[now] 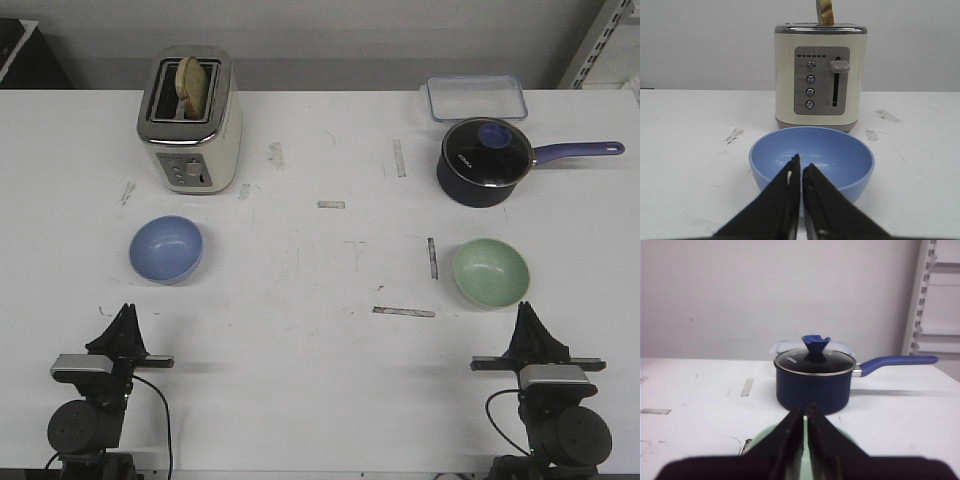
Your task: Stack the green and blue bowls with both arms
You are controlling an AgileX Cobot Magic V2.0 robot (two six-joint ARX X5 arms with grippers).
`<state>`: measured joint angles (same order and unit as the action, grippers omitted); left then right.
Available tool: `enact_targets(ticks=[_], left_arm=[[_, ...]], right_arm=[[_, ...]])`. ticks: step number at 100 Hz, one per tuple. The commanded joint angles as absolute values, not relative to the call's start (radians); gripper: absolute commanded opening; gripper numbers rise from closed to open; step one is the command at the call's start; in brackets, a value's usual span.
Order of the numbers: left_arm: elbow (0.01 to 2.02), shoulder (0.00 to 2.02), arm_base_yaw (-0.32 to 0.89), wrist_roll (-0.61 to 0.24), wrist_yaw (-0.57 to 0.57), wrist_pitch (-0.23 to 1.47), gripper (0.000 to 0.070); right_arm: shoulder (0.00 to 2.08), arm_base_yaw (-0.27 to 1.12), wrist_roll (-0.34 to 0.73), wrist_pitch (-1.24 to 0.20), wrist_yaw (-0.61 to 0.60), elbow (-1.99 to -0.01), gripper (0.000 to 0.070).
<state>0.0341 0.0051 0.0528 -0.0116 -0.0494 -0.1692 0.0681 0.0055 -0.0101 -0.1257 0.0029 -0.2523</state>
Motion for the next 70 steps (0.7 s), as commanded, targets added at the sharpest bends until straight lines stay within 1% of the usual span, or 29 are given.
enact_targets(ticks=[1, 19, 42, 51, 61, 70], left_arm=[[0.012, 0.003, 0.052, -0.001, -0.049, -0.181, 0.0001], [0.012, 0.003, 0.052, -0.001, -0.049, -0.181, 0.0001], [0.012, 0.003, 0.052, -0.001, -0.049, -0.181, 0.0001], [0.012, 0.003, 0.052, -0.001, -0.049, -0.181, 0.0001], [0.012, 0.003, 0.052, -0.001, -0.049, -0.181, 0.0001], [0.012, 0.003, 0.052, -0.001, -0.049, -0.181, 0.0001]], right_arm=[[0.114, 0.006, -0.002, -0.120, 0.005, -0.292, 0.0004], [0.293, 0.006, -0.028, -0.127, 0.003, -0.401, 0.0004], [0.558, 0.006, -0.027, -0.162, 0.004, -0.572, 0.0005], [0.654, 0.007, -0.027, -0.219, 0.004, -0.651, 0.0005], [0.746, 0.006, -0.025, -0.325, 0.013, -0.740, 0.0004], [0.821, 0.006, 0.010, -0.425, 0.017, -0.815, 0.0004]])
